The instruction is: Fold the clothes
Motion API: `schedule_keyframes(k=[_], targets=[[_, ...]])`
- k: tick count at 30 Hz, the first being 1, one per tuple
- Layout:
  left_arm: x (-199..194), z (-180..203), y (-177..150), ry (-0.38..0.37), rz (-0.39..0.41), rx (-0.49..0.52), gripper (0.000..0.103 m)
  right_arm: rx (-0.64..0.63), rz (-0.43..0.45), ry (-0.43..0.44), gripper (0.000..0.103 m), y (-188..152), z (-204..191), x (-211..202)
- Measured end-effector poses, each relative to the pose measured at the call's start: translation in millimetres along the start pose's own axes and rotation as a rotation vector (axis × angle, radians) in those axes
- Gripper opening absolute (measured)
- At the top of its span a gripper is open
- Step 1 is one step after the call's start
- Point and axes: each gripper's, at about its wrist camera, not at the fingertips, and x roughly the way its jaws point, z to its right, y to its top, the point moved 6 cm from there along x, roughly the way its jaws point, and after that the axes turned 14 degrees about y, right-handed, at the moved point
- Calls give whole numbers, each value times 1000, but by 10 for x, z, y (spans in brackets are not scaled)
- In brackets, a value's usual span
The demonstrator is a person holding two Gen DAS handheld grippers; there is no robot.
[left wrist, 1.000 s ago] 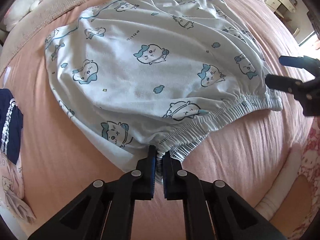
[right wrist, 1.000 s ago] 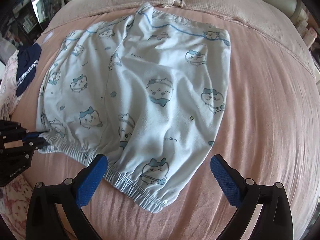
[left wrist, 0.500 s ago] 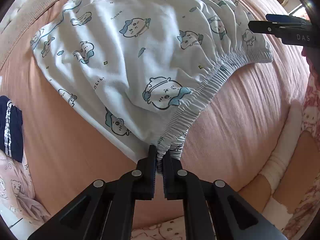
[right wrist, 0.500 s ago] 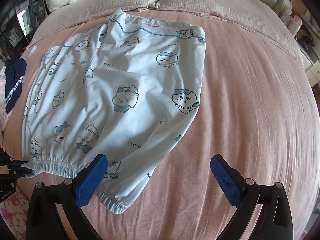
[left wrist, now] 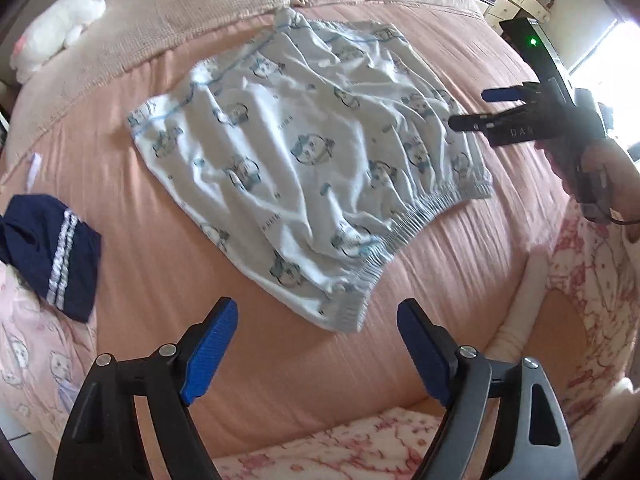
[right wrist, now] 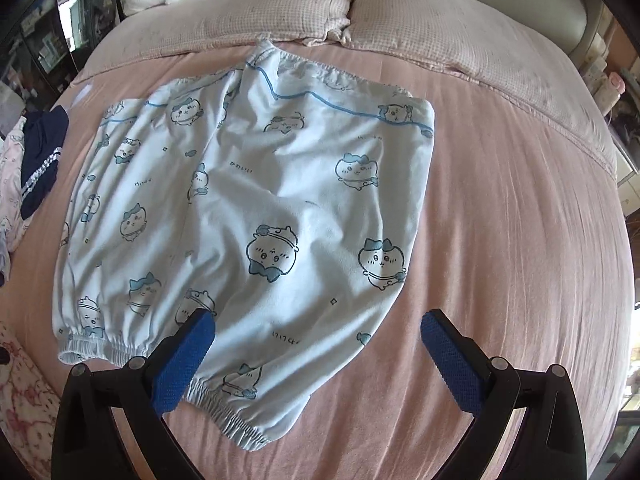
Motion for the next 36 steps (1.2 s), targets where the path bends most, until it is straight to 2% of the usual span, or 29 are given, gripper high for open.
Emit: schedule_keyframes(k=[2,4,6,7,8,9,10,13,14,15,16,18,19,20,21,24,25,27,28,30,32,33,36], targets=[[54,-31,354,8,26,-21,80,-4,-13,8,103,-29,-61,128],[450,125,792,0,31,-27,75,-28,-11,3,103,18,-95,277],[816,272,966,40,-9,11,72,-65,-46,-81,103,-28,-43,430],[982,297,944,63,-59,36,71,-81,-82,-132,103,-95,27,505],[1117,282,851,98,-118,66,71,-63,-87,-102,103,-153,88,493],[1149,246,763,123,-128,95,73,-47,-95,-77,103,-210,148,477],[1113,189,688,127,-125,108,73,-54,-128,-90,103,-270,208,430],[1050,-118,468,197,-207,102,73,-122,-180,-106,103,-424,284,260],[1022,-221,459,230,-202,100,73,-119,-207,-111,103,-461,301,225],[977,-300,508,225,-169,75,73,-114,-224,-108,103,-471,307,193],[925,-370,579,204,-128,42,73,-109,-200,-70,103,-427,278,134],[869,-513,797,141,-50,-66,73,-62,-93,39,103,-210,203,-17],[881,-587,922,130,-15,-109,73,-32,-42,85,103,-83,177,-88],[912,-660,1051,131,17,-145,73,-15,2,96,103,61,177,-132],[980,-716,1167,128,30,-169,73,-17,42,79,103,208,196,-154],[1251,-788,1478,84,30,-205,73,-57,109,-56,103,583,364,-72],[1172,-783,1466,71,36,-207,72,-70,129,-98,103,705,416,-42],[837,-763,1325,56,58,-204,71,-89,111,-123,103,889,450,126],[805,-761,1316,66,67,-201,71,-101,106,-111,103,940,431,229],[900,-780,1390,98,84,-205,71,-132,92,-100,103,1047,341,444],[1036,-831,1518,115,105,-233,72,-177,72,-125,103,1106,257,657],[1074,-887,1566,128,113,-247,72,-191,78,-136,103,1158,275,779],[1151,-1082,1700,166,134,-294,73,-144,157,-127,103,1384,334,809]])
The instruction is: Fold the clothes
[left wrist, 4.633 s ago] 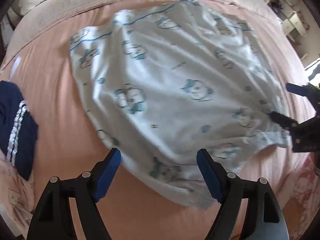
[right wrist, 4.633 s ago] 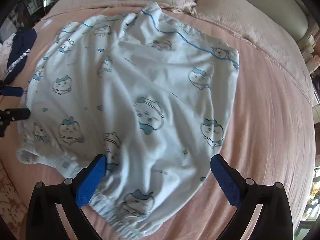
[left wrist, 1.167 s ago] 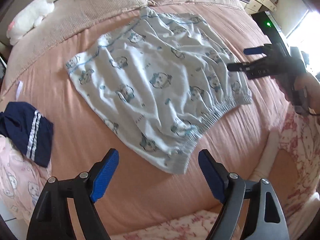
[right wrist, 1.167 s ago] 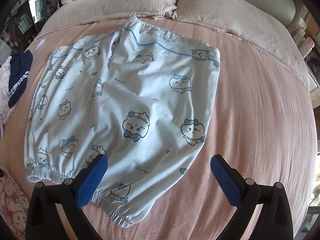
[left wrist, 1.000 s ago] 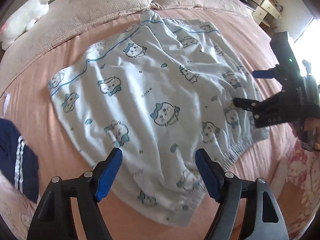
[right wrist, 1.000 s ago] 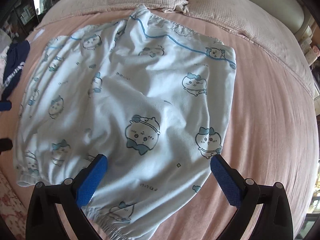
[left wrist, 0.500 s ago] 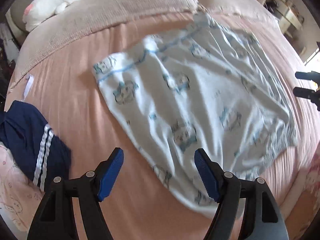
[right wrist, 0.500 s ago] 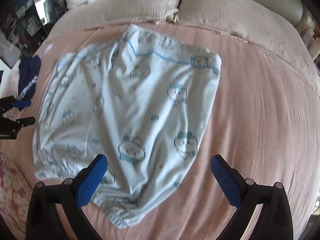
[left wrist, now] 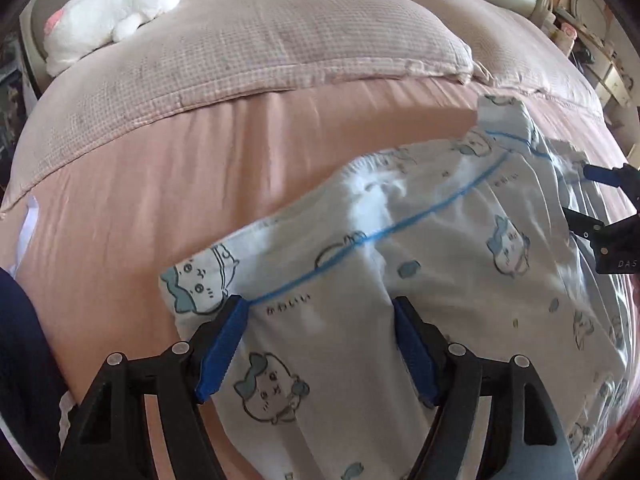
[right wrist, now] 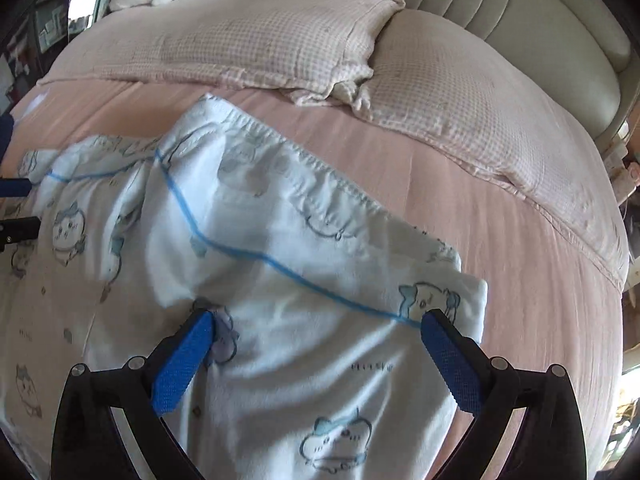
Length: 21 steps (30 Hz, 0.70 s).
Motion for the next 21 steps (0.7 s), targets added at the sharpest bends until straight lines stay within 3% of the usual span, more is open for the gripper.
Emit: schedule_keyframes(k=[6,7,11,13,18,21], targets=[[-218,-160,210,104,58,-43,73,71,82,-56,103,385,164,-7],[-323,-210,200,88,64,-53,73,73,103,-67,103,412,167,-85],[-642,-234,99,-19,64,-41,73,110,124,98,103,228,28,-466],[-778,-203,34,-83,57,-22,73,127,84,122,103,43,-15,-545],[-583,763,-125,-243,-15,167,73,140,-13,167,103,-293,-10,-518],[-477,1033,-92,-136,9,236,74,81,-67,86,103,-330,25,-311]])
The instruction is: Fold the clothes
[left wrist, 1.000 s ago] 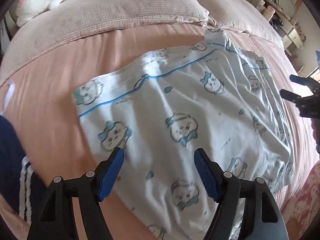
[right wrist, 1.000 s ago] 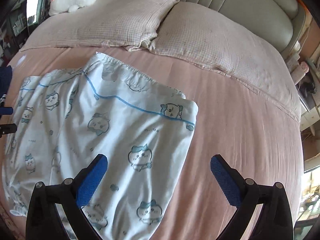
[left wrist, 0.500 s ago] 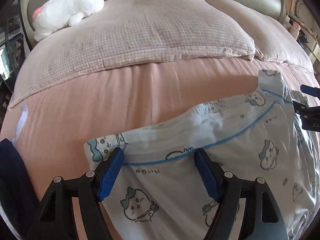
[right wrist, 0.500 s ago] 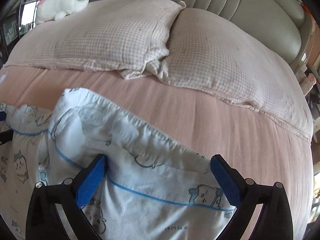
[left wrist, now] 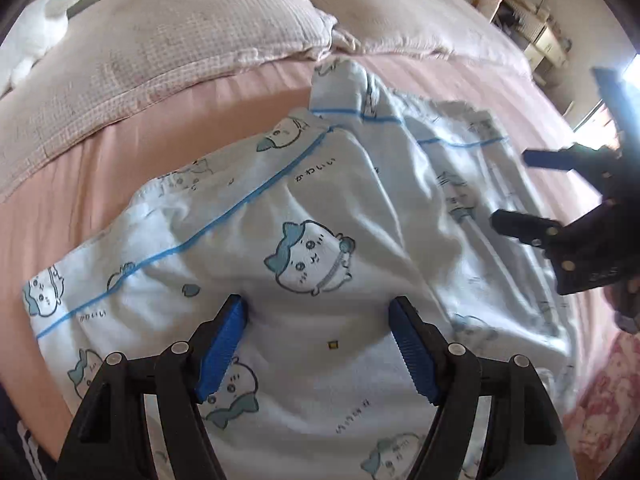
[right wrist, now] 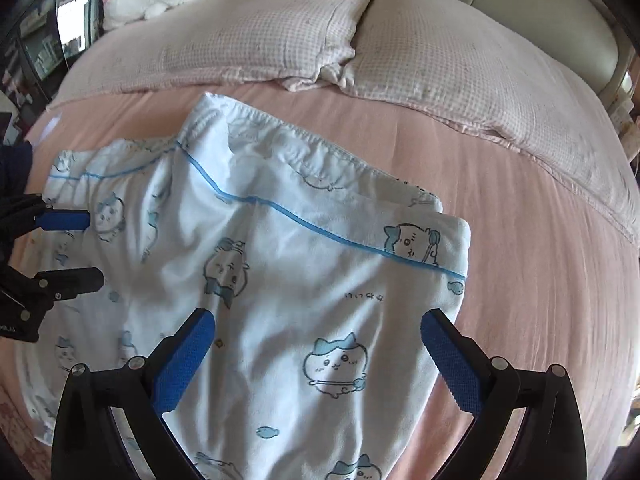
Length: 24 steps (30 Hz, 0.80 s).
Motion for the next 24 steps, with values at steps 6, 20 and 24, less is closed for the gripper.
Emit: schedule_keyframes(k=[6,20,24], targets=[[149,-239,372,78,-11,-146,74,43,54,-45,103,22,219,53],[269,358,874,194,85,73,73,42,116,-178,103,118,837,105],[372,177,1144,200,112,10,74,100,164,-183,103,85,1032,47]])
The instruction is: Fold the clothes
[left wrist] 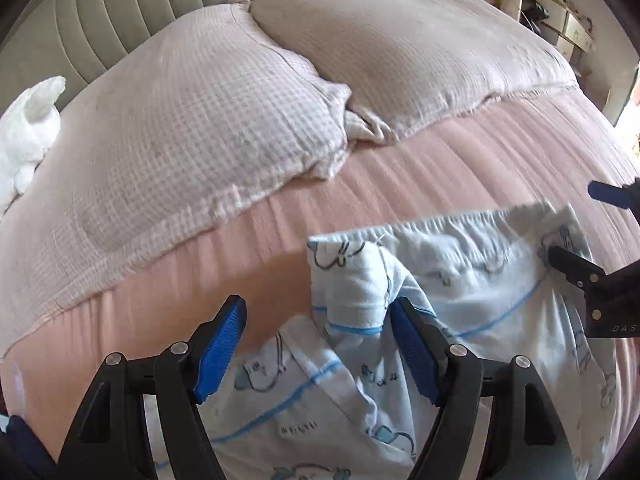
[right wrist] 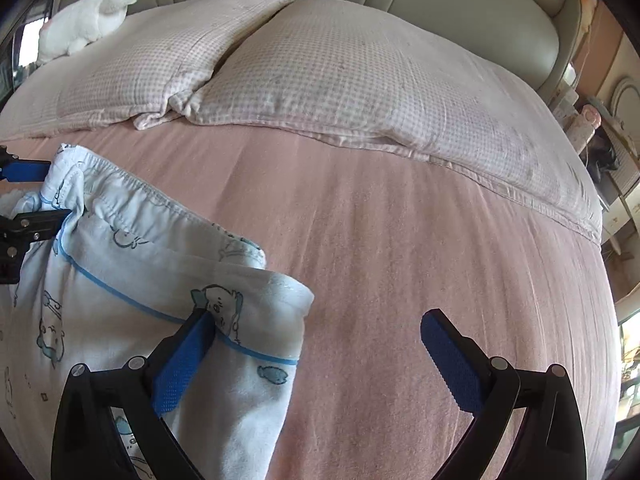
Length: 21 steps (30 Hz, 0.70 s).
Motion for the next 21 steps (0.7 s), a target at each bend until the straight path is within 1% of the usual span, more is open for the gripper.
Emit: schedule_keyframes(k=[1,2,3,5,6,8,9,10,12,15,16,17,19,20,21], targets=[[43,-56,27,20,0,-5,74,15,20,-31,103,11,79,-23],[91,-111,26,5,-16,-28,75,22,26,-51,103,14,148,-22],[127,-169,-2,-29,-43,-65,75,45,25,-46,103,22,212,-5],[74,-272,-77,-67,-59,-120,74,83,28,-23,103,33,292,-14],[12,-298,-116,-89,-52,-134,74,99,32,-5,103,37,311,-37],[-156,-275,-194,-146,-7,-124,74,130,39,31,103,44,349,-83],[-239,-256,-236,-152,20,-110,74,145,43,52,103,50,364,-109],[-315,-239,-290,-142,35,-97,74,150,62,95,103,73,326,-156],[-476,-215,-442,-135,38,-90,74,124,82,163,103,139,194,-224],[-735,-244,-724,-141,46,-117,73,28,98,192,103,202,-64,-294],[-792,-268,-825,-130,46,-122,73,9,84,223,102,216,-163,-272],[-849,-291,-926,-119,47,-126,72,-9,69,254,100,229,-262,-250],[-901,-368,-1124,-143,34,-156,72,-46,41,316,88,255,-462,-209],[-899,-408,-1196,-163,25,-182,72,-71,26,357,75,285,-586,-179],[-887,-437,-1233,-169,22,-193,72,-94,12,397,57,315,-707,-149]])
